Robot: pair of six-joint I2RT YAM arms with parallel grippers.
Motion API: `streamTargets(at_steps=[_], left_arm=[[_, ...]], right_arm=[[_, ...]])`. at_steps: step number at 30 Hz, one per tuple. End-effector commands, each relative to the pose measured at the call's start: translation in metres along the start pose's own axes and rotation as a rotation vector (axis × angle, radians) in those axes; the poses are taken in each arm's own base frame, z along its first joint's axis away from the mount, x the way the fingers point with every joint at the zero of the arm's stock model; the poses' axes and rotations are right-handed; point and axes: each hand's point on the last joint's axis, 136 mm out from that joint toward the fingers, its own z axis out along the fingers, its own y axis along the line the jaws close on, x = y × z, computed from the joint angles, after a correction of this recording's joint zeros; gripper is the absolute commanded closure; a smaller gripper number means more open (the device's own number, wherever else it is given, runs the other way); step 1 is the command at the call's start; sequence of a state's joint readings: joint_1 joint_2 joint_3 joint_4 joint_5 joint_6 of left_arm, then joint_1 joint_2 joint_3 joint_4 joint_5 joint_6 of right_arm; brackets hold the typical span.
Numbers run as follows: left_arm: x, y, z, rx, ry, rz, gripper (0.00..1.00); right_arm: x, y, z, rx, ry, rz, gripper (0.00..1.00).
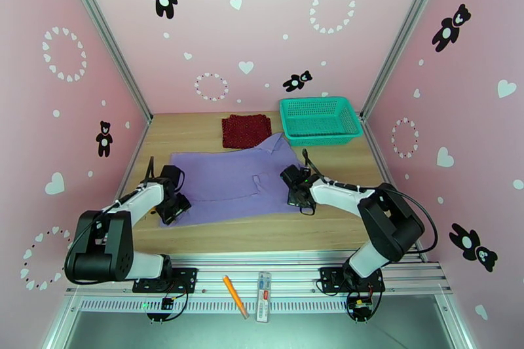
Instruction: Fold and stack the mixed laundry pile
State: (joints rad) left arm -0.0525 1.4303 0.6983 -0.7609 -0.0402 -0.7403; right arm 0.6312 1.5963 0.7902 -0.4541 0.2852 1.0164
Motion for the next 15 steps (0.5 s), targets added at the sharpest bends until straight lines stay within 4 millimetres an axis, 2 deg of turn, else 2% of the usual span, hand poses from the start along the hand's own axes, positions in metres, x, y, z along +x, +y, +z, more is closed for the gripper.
streamTargets(at_steps=[1, 10, 15], left_arm=[[0.015, -0.008, 0.015, 0.011, 0.042, 0.015, 0.44], [0.036, 0.011, 0.013, -0.030, 0.061, 0.032, 0.44], [0.046, 0.023, 0.011, -0.039, 0.069, 0.034, 0.44]], right_arm=[[0.071, -0.070, 0.017, 0.231, 0.188, 0.020, 1.00], [0.105, -0.091, 0.003, 0.224, 0.173, 0.032, 1.00], [0.121, -0.093, -0.005, 0.234, 0.160, 0.006, 1.00]])
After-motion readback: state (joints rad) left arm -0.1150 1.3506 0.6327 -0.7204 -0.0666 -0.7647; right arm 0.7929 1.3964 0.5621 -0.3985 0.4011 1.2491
